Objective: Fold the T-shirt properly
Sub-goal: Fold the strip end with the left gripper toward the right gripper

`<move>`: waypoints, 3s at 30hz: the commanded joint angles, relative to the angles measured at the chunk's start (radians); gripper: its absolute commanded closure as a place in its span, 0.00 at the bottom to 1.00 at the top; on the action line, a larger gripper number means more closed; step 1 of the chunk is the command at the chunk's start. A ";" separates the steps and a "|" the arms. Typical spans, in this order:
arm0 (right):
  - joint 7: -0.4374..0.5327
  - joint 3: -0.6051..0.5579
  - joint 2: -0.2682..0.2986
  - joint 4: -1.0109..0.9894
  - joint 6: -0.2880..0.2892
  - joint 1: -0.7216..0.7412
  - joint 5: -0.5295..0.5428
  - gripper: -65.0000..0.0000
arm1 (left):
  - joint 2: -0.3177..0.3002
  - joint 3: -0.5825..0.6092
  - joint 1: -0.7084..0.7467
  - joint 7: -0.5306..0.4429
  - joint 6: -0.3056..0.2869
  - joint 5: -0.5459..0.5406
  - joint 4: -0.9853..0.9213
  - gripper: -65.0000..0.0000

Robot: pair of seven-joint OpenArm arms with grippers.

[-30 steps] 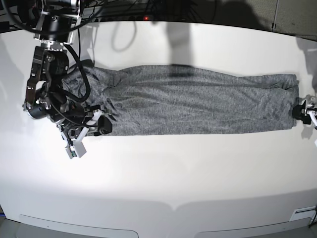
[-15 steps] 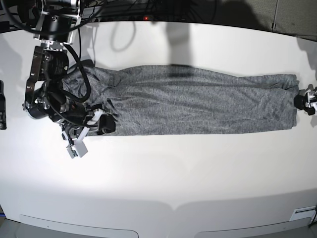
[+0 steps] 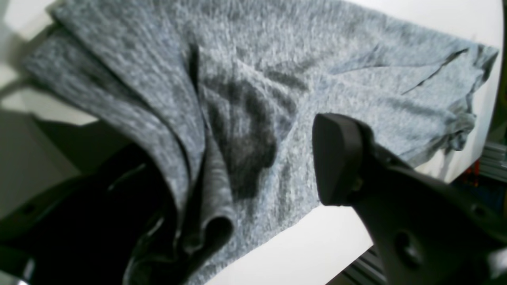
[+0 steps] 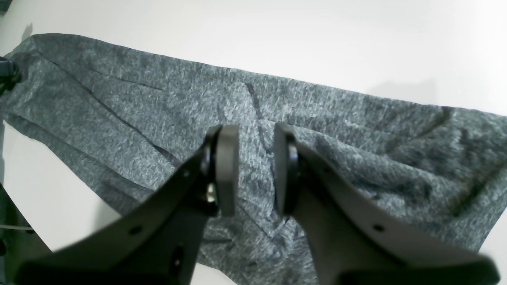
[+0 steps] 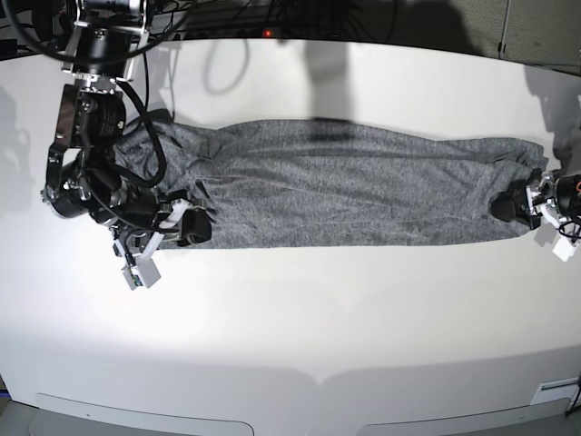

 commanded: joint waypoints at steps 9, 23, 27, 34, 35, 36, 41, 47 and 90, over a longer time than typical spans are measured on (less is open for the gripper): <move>0.016 0.003 0.013 0.018 0.005 0.020 0.023 0.75 | -0.048 0.011 0.016 0.111 0.028 0.089 -0.008 0.31; 0.016 0.003 0.013 0.018 0.005 0.020 0.023 0.75 | -0.056 0.011 0.016 0.106 0.028 0.090 -0.008 0.93; 0.016 0.003 0.013 0.019 0.005 0.020 0.023 0.75 | -0.056 0.011 0.013 0.106 0.028 0.081 -0.008 1.00; 0.016 0.003 0.013 0.018 0.005 0.020 0.023 0.75 | -0.059 0.011 0.008 0.114 0.028 -0.064 -0.006 1.00; 0.016 0.003 0.013 0.018 0.005 0.020 0.023 0.75 | -0.058 0.011 0.008 0.124 0.028 -0.090 -0.005 1.00; 0.017 0.003 0.013 0.018 0.005 0.020 0.023 0.75 | -0.059 0.011 0.008 0.134 0.028 -0.112 0.003 1.00; 0.017 0.003 0.013 0.018 0.005 0.020 0.023 0.75 | -0.059 0.011 0.008 0.132 0.028 -0.120 0.111 1.00; 0.016 0.003 0.013 0.018 0.005 0.020 0.023 0.75 | -0.058 0.011 0.008 0.133 0.028 -0.120 0.256 1.00; 0.044 0.003 0.013 0.018 0.005 0.020 -0.004 0.75 | 0.362 0.011 0.045 0.245 0.042 -0.319 0.367 1.00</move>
